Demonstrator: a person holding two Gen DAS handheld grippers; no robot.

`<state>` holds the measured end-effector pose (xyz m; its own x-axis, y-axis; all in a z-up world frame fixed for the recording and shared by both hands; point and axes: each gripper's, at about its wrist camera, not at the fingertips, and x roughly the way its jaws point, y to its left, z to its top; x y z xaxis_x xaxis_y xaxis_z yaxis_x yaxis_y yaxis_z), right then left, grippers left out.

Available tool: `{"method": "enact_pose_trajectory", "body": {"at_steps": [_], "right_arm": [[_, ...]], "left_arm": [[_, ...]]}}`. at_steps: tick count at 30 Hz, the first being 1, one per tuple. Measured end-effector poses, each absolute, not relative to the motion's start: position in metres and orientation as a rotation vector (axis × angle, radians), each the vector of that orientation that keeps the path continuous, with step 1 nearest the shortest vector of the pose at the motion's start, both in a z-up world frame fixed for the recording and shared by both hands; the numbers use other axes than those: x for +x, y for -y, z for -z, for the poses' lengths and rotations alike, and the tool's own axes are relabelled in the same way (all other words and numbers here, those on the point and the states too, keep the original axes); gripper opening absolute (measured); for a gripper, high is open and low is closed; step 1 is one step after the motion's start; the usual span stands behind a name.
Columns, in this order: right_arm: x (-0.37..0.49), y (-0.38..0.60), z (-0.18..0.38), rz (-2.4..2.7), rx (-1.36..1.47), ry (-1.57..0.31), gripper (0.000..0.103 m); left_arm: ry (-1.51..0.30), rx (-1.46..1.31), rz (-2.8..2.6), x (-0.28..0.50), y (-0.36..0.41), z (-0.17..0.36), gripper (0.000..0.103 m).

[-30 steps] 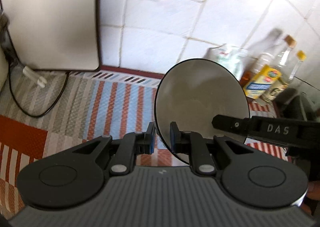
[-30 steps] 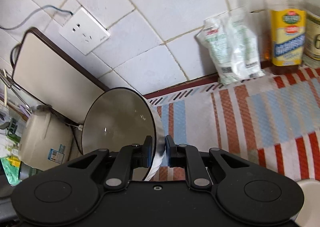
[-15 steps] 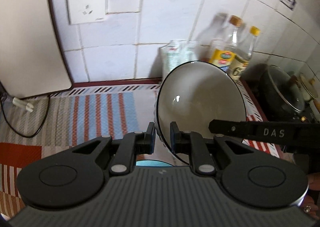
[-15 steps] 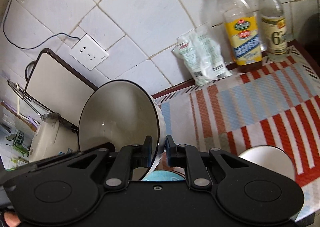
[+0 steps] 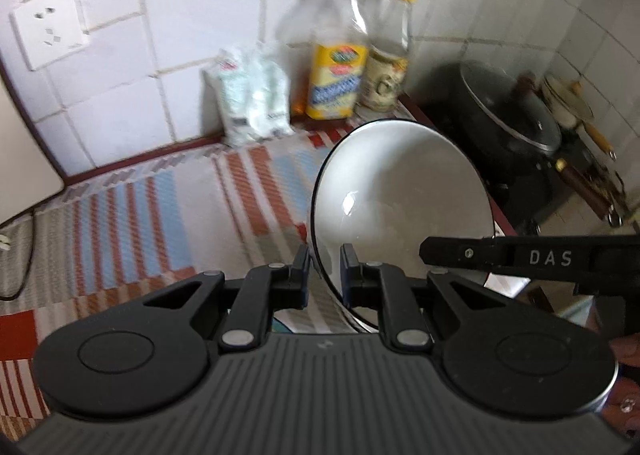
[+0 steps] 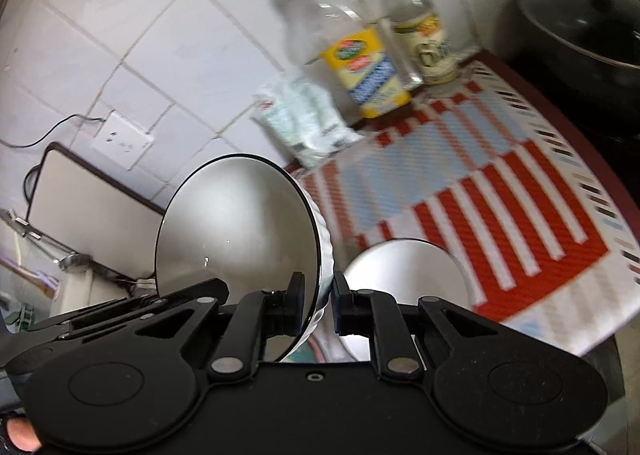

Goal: Organize plates and bowls
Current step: 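Lift the small white bowl and carry it toward the nested bowls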

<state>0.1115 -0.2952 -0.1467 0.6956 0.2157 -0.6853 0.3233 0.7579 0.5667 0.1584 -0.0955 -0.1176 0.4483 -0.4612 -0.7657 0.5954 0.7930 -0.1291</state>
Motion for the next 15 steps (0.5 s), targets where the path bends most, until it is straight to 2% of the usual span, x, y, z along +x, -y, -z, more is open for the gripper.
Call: {"method": "enact_pose_trajectory", "body": {"at_steps": [15], "right_arm": [[0.098, 0.311, 0.213, 0.181, 0.761, -0.958, 0.018]], "left_arm": [[-1.087, 0.260, 0.666, 0.167, 0.139, 0.182, 0.011]]}}
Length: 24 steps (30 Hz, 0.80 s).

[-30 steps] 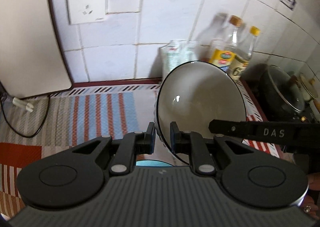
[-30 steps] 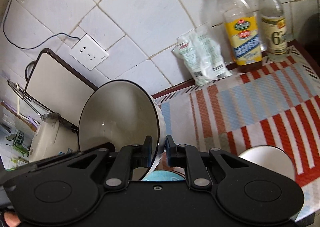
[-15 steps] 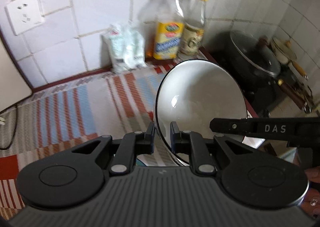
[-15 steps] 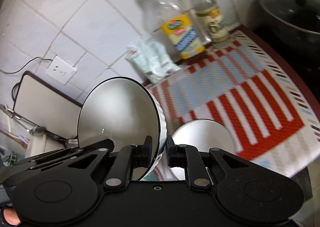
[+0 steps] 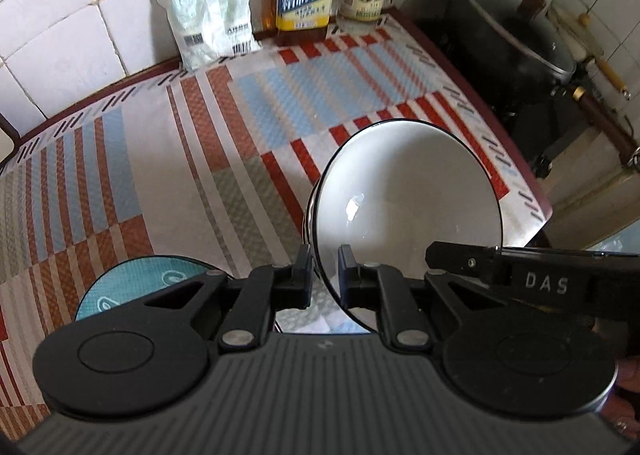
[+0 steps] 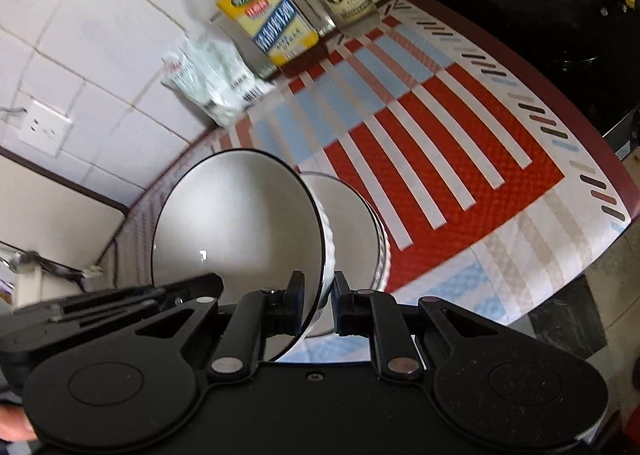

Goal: Organize plates and bowls
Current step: 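Lift the small white bowl and carry it toward the nested bowls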

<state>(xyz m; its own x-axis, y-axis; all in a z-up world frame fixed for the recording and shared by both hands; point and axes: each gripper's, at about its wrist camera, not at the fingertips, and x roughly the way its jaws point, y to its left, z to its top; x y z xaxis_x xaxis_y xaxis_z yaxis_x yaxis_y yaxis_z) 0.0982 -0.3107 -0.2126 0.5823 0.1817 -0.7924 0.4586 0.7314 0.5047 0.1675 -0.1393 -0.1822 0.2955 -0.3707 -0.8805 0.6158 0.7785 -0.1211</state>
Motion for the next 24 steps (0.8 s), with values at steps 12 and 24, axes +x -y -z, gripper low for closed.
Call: {"method": "enact_pose_trajectory", "body": {"at_steps": [12, 24], "right_arm": [[0.114, 0.310, 0.215, 0.237, 0.607, -1.018, 0.017], [0.124, 0.293, 0.207, 0.290, 0.362, -1.022, 0.029]], "left_arm": [[-1.174, 0.220, 0.647, 0.181, 0.150, 0.195, 0.011], [-1.212, 0.199, 0.616, 0.187, 0.149, 0.193, 0.015]]}}
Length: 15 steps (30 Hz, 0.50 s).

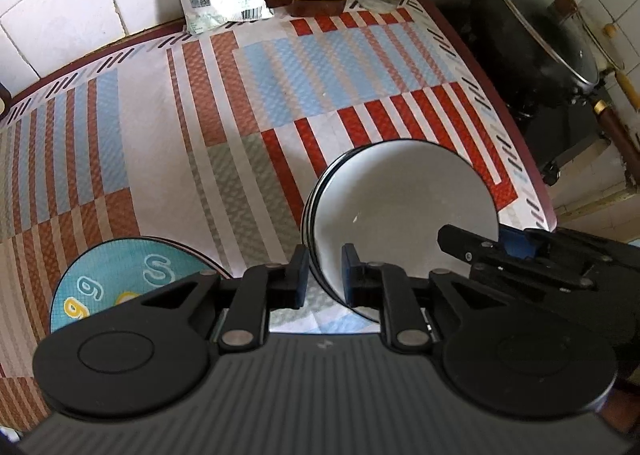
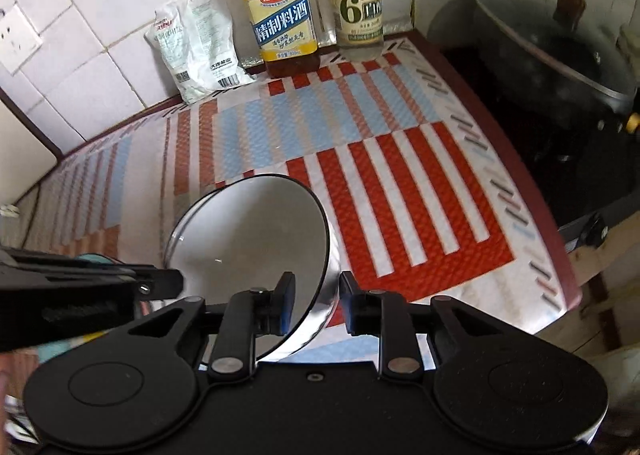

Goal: Organize plates and bowls
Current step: 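Lift the small white bowl and carry it toward the nested bowls, then lower the small bowl into the nested bowls and open the right gripper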

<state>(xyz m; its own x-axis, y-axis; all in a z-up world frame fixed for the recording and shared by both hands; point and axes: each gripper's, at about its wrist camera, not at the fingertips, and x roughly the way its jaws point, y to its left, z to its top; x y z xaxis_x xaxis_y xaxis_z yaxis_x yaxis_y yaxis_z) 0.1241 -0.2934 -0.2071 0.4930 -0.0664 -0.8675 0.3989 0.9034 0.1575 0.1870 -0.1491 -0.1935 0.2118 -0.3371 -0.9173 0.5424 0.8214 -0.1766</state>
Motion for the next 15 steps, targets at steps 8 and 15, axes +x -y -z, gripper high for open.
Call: {"method": "enact_pose_trajectory", "body": {"at_steps": [8, 15], "right_arm": [[0.116, 0.290, 0.201, 0.272, 0.267, -0.981, 0.045], [0.082, 0.296, 0.183, 0.178, 0.264, -0.844, 0.052]], "left_arm": [[-1.200, 0.197, 0.639, 0.181, 0.146, 0.190, 0.015], [-1.163, 0.171, 0.651, 0.170, 0.134, 0.175, 0.018]]}}
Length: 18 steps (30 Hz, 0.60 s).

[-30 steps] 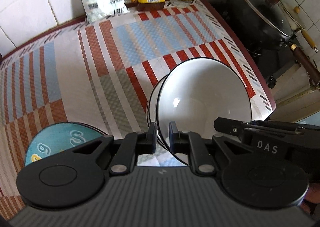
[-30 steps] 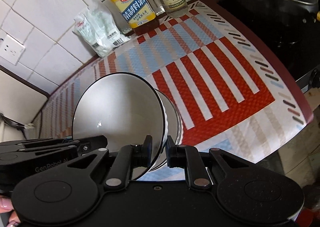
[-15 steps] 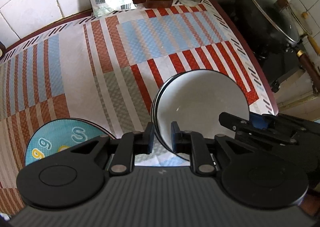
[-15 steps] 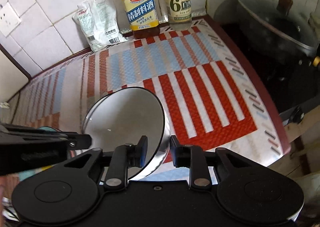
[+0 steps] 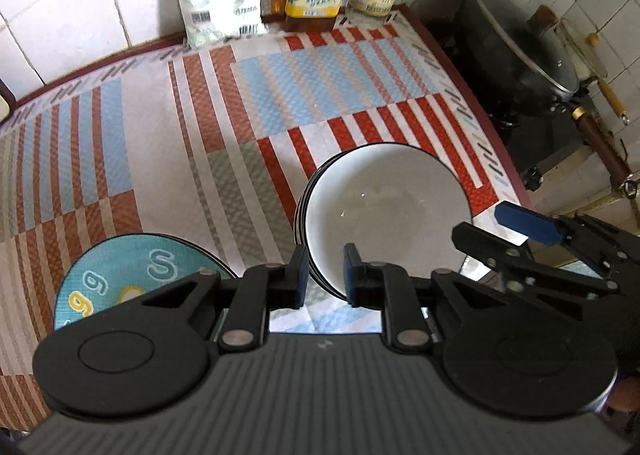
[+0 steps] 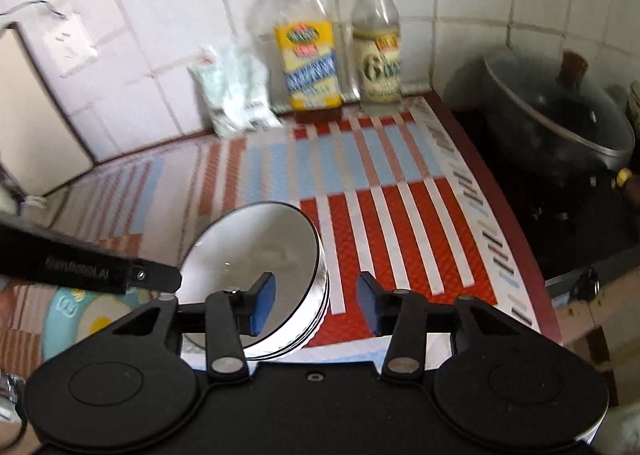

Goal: Organize plates and bowls
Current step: 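Lower the small bowl into the nested bowls and open the right gripper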

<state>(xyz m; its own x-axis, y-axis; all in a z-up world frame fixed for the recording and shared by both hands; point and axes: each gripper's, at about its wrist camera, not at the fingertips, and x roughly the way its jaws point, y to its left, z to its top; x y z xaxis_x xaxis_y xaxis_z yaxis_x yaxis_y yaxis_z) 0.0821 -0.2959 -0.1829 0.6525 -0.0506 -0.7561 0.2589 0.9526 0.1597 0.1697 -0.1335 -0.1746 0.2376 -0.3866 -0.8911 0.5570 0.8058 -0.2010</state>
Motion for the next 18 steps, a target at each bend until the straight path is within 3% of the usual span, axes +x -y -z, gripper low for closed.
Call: {"method": "enact_pose_trajectory", "body": {"at_steps": [4, 7, 12, 18], "right_arm": [[0.061, 0.297, 0.173, 0.086, 0.222, -0.775, 0.054], [0.039, 0.292, 0.156, 0.012, 0.192, -0.703, 0.063], [0.013, 0.289, 0.140, -0.087, 0.162, -0.663, 0.068], [-0.008, 0.289, 0.149, -0.174, 0.125, -0.662, 0.074]], "left_arm": [[-1.111, 0.132, 0.667, 0.158, 0.120, 0.157, 0.018], [-1.078, 0.083, 0.688, 0.145, 0.109, 0.146, 0.020], [-1.024, -0.033, 0.687, 0.116, 0.096, 0.135, 0.032], [-0.978, -0.124, 0.646, 0.079, 0.092, 0.147, 0.038]]}}
